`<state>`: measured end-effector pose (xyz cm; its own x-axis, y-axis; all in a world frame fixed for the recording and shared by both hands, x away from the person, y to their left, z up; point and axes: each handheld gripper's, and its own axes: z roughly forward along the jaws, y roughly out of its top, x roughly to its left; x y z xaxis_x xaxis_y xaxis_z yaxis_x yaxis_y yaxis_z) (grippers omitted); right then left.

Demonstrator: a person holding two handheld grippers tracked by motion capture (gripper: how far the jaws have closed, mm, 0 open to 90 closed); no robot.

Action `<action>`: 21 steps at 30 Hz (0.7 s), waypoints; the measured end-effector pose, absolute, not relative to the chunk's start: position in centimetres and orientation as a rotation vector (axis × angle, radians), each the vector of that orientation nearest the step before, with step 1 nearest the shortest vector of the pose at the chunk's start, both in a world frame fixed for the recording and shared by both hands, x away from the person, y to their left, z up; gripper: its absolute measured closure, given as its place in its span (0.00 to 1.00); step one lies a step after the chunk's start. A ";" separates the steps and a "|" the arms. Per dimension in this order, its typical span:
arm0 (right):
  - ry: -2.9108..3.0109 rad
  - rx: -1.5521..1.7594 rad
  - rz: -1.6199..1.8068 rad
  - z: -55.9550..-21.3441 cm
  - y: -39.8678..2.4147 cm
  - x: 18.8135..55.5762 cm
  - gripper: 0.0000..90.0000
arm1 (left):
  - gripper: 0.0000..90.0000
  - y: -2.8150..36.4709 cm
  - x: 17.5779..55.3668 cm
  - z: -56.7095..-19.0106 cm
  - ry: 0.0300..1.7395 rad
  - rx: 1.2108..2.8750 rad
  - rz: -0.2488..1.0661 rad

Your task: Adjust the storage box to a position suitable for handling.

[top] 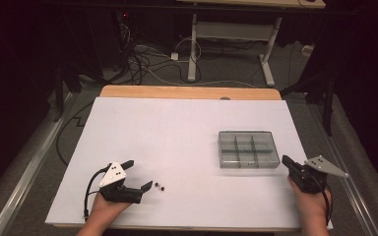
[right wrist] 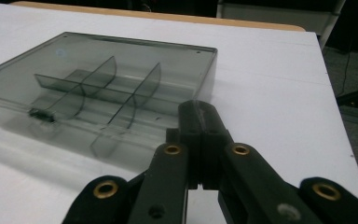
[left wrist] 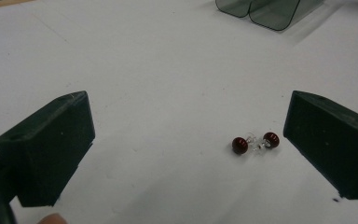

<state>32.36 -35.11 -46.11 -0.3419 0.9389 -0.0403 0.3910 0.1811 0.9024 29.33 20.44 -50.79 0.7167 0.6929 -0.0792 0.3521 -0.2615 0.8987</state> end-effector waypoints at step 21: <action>1.840 1.385 1.020 -45.5 -35.8 41.5 1.00 | 0.01 20.5 29.2 -50.8 0.806 1.865 0.409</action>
<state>41.52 -35.81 -45.53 -0.2644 0.9642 -0.0225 0.4919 0.1549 0.8568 29.24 20.47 -50.80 0.7182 0.6915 -0.0776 0.3452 -0.2573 0.9026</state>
